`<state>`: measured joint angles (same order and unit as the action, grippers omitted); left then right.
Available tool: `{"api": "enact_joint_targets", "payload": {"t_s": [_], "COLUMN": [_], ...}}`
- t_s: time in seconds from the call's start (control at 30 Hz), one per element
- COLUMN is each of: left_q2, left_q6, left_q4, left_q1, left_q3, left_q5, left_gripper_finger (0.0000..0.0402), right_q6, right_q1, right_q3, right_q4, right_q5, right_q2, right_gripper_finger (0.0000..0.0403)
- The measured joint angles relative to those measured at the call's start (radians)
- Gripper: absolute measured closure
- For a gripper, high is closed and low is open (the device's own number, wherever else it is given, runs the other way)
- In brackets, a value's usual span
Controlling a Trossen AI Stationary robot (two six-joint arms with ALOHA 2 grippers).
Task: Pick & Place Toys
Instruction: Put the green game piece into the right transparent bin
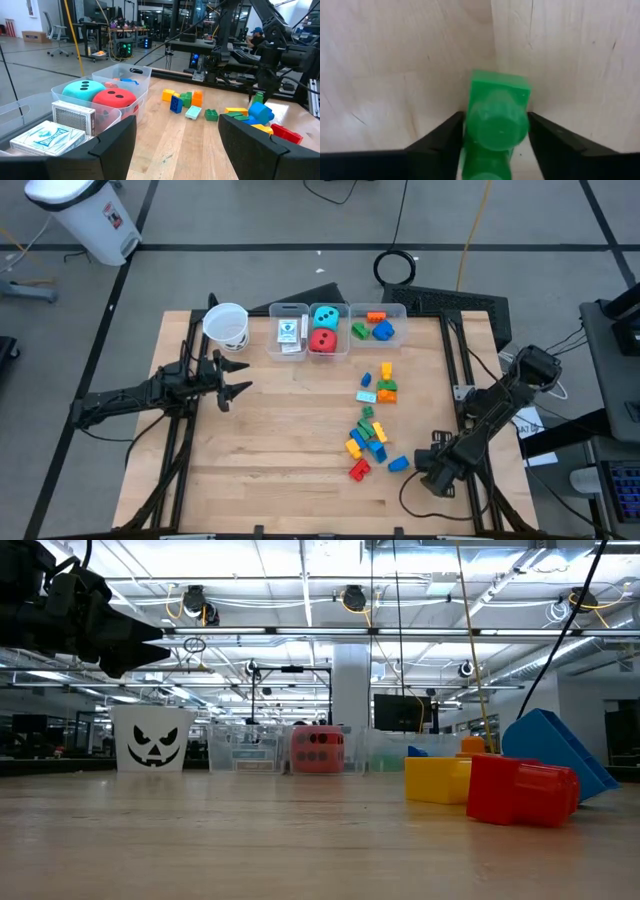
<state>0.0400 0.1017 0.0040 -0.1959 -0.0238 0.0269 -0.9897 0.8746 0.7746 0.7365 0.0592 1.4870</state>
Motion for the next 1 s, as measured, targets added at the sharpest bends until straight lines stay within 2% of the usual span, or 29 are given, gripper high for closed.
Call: {"api": "enact_joint_targets", "payload": {"t_s": [0.13, 0.2, 0.37, 0.6, 0.73, 0.87, 1.0], "left_q2": [0.0, 0.0, 0.0, 0.0, 0.0, 0.0, 0.0], "left_q6": [0.0, 0.0, 0.0, 0.0, 0.0, 0.0, 0.0], "left_q4": [0.0, 0.0, 0.0, 0.0, 0.0, 0.0, 0.0], "left_q1": [0.0, 0.0, 0.0, 0.0, 0.0, 0.0, 0.0], "left_q3": [0.0, 0.0, 0.0, 0.0, 0.0, 0.0, 0.0], "left_q5": [0.0, 0.0, 0.0, 0.0, 0.0, 0.0, 0.0], "left_gripper_finger": [0.0114, 0.0114, 0.0114, 0.0114, 0.0114, 0.0114, 0.0114], "right_q6": [0.073, 0.102, 0.217, 0.429, 0.597, 0.807, 1.018], "right_q1": [-0.031, -0.054, -0.108, -0.215, -0.276, -0.358, -0.445], "right_q3": [-0.003, -0.003, -0.003, -0.003, -0.003, -0.003, -0.003], "right_q4": [0.0, -0.008, -0.036, -0.129, -0.239, -0.393, -0.546], "right_q5": [-0.027, -0.086, -0.299, -0.455, -0.589, -0.659, -0.662], "right_q2": [-0.021, -0.033, -0.067, -0.133, -0.148, -0.149, -0.149], "right_gripper_finger": [0.0281, 0.0307, 0.0309, 0.0285, 0.0289, 0.0303, 0.0295]}}
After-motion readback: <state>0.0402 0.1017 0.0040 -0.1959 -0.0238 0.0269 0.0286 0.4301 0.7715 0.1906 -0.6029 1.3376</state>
